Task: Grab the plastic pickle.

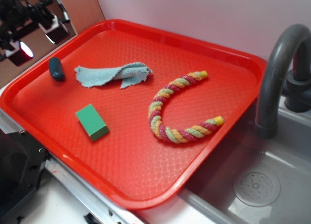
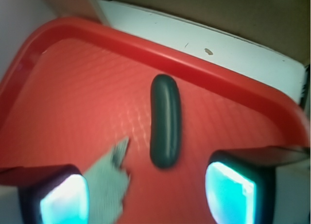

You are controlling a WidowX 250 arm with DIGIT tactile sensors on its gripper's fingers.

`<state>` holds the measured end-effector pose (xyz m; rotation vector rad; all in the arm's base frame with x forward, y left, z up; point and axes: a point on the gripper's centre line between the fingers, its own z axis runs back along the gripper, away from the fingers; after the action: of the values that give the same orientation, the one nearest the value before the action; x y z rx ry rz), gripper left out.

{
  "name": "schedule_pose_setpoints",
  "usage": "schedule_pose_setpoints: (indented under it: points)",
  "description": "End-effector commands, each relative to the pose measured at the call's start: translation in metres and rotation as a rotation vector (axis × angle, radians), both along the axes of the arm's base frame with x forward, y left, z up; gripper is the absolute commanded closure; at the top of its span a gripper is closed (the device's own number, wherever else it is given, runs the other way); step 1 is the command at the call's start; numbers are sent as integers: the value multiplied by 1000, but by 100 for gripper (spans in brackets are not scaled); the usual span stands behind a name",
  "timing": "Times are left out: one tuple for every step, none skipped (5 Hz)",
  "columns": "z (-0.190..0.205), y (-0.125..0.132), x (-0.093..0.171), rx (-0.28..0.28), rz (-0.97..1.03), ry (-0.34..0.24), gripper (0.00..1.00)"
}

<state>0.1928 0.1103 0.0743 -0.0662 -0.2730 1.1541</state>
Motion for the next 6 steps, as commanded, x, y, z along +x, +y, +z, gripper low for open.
schedule_pose_setpoints:
  points:
    - [-28,27,20,10,31,44,0]
    - [-46,38,25,28,42,98,0]
    - [-55,43,31,36,57,122,0]
    - [-61,45,40,48,39,119,100]
    - [-60,38,37,53,31,110,100]
    - [-53,32,37,37,27,97,100]
